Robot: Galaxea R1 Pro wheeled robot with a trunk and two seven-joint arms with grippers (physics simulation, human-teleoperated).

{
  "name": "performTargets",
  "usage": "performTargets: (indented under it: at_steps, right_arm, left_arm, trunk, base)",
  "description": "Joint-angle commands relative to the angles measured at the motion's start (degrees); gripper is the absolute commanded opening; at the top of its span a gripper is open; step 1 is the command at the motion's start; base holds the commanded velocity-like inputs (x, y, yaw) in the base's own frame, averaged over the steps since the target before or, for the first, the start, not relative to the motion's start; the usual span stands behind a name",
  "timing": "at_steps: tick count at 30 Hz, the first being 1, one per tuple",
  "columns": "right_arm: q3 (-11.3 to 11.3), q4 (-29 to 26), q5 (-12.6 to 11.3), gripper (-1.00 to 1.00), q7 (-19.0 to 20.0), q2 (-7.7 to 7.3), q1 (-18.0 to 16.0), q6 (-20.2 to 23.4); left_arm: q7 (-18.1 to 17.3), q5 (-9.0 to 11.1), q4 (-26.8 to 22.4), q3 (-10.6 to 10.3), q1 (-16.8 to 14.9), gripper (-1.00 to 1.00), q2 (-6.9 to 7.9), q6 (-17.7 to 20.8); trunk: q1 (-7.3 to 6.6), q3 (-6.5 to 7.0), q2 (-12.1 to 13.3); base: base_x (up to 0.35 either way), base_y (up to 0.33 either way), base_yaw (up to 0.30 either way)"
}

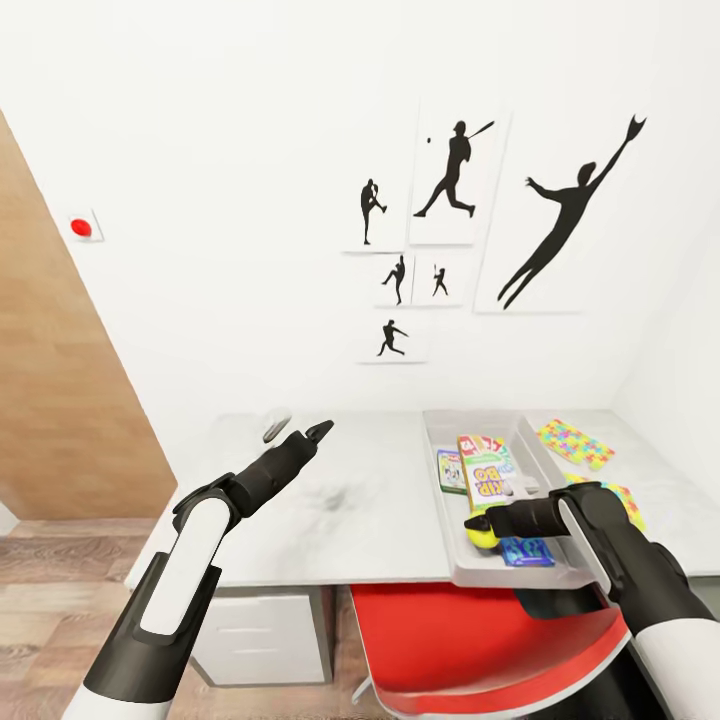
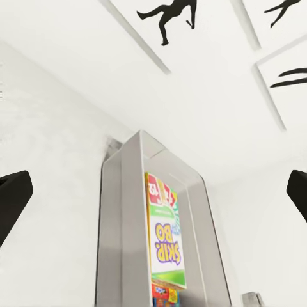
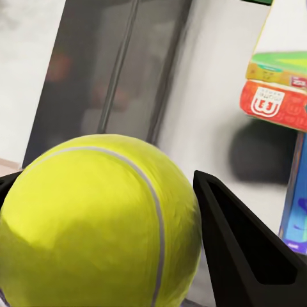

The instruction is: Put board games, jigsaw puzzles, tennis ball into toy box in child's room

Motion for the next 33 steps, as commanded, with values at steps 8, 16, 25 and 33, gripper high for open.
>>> performTargets:
  at_steps: [8,16,25,33]
  right_arm:
    - [0.11,0.44,-0.54,-1.00,-1.50,0.03,-0.40,0.37]
    - [0.11,0.59,-0.62,-1.00,-2.18,0.05,-0.49,0.37]
    - [0.11,0.63,-0.71,-1.00,-2.35,-0.01,-0.52,0.37]
    - [0.11,0.64,-0.71,-1.00,-2.35,-0.02,-0.52,0.37]
  left_arm:
    - [0.56,0.61,-0.08,0.00,-0.06,1.00,-0.02,0.11]
    - [0.56,0.61,-0.09,0.00,-0.06,1.00,-0.02,0.11]
    - [0.56,0.61,-0.08,0.00,-0.06,1.00,-0.03,0.11]
    - [0.56,0.61,-0.08,0.00,-0.06,1.00,-0.03,0.11]
  trunk:
    - [0.03,-0.88,-0.14]
    - [0.03,-1.63,-0.14]
    - [0.03,-2.47,-0.14]
    - [0.03,-3.06,-0.14]
  base:
    - [0.000,0.000,0.000]
    - [0.000,0.000,0.000]
    - [0.000,0.000,0.000]
    - [0.000,0.000,0.000]
